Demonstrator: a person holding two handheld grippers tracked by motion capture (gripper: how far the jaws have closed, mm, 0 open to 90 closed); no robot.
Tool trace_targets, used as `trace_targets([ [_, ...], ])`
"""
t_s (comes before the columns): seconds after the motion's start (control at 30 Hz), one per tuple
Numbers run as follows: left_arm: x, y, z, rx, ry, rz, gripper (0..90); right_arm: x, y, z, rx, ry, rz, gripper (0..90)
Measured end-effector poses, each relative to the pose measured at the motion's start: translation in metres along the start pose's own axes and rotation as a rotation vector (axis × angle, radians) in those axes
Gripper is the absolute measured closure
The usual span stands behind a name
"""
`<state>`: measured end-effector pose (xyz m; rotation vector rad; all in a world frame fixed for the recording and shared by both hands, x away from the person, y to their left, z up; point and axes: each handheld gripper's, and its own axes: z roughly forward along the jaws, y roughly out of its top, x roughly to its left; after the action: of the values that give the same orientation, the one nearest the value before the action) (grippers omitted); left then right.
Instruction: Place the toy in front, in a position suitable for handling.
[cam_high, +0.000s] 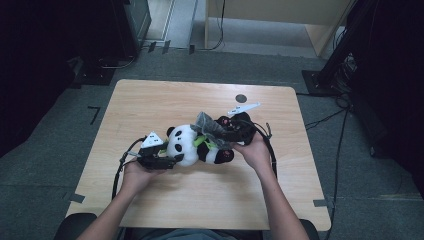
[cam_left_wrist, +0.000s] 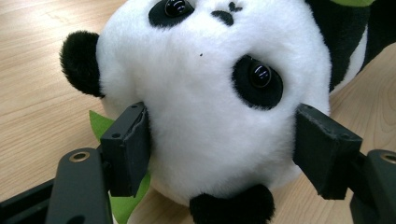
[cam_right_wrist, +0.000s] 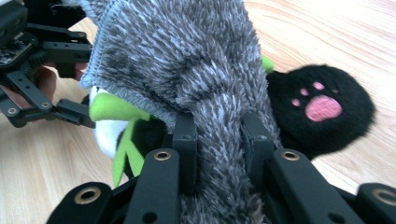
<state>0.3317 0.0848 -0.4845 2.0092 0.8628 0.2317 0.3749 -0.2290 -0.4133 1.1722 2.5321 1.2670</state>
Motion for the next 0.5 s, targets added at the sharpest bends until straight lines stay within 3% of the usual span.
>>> trace_targets([
  [0.3,0.000,0.000,0.000,0.006,0.000,0.009,27.1,-0.012,-0.019,-0.014,0.011,-0.032,0.025,74.8],
  [0.5,0.001,-0.001,0.000,-0.005,-0.006,-0.002,26.7,-0.028,-0.034,-0.019,0.021,-0.055,0.058,74.2],
])
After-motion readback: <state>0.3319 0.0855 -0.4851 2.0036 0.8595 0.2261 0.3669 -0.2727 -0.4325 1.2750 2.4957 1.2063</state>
